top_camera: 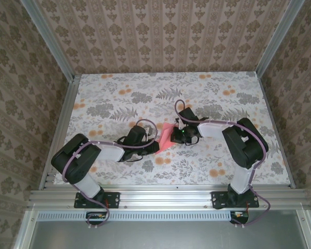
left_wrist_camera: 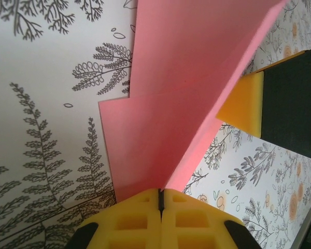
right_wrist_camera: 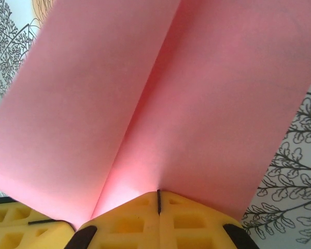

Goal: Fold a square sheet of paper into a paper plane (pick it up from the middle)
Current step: Fourth fold the wing at the center of the table.

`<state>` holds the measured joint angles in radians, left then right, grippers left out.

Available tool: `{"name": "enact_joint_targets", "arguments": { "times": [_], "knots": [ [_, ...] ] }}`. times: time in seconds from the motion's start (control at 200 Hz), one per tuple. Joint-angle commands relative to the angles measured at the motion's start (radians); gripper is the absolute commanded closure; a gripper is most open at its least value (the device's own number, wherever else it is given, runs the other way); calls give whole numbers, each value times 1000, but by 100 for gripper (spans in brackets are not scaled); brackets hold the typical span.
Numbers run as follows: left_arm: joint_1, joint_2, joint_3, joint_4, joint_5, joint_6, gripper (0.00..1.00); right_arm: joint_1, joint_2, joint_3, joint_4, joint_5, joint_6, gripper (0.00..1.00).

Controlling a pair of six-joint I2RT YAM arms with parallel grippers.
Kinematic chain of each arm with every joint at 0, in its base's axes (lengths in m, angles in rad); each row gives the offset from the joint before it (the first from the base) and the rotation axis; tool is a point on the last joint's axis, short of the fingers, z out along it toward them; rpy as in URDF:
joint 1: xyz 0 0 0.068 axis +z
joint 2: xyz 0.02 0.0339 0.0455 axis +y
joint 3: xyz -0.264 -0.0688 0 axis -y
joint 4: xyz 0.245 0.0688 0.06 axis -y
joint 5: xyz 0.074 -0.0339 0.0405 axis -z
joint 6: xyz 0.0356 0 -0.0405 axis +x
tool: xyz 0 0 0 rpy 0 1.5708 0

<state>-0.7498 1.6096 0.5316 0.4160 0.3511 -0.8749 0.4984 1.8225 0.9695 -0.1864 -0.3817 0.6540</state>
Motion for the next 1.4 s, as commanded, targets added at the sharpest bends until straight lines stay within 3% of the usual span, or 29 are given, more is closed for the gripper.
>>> {"name": "enact_joint_targets", "arguments": {
  "times": [0.0, 0.445, 0.81, 1.13, 1.395],
  "knots": [
    [13, -23, -2, -66, -21, 17, 100, 3, 5, -31, -102, 73, -21, 94],
    [14, 66, 38, -55, 51, 39, 100, 3, 4, -10, -110, 60, -23, 94],
    [14, 48, 23, -120, -13, 32, 100, 4, -40, -6, -103, 54, -11, 92],
    [14, 62, 28, -130, 1, 42, 100, 6, -146, -14, 36, -93, 55, 91],
    [13, 66, 35, -138, 3, 48, 100, 35, -28, 20, 179, -172, 142, 92]
  ]
}}
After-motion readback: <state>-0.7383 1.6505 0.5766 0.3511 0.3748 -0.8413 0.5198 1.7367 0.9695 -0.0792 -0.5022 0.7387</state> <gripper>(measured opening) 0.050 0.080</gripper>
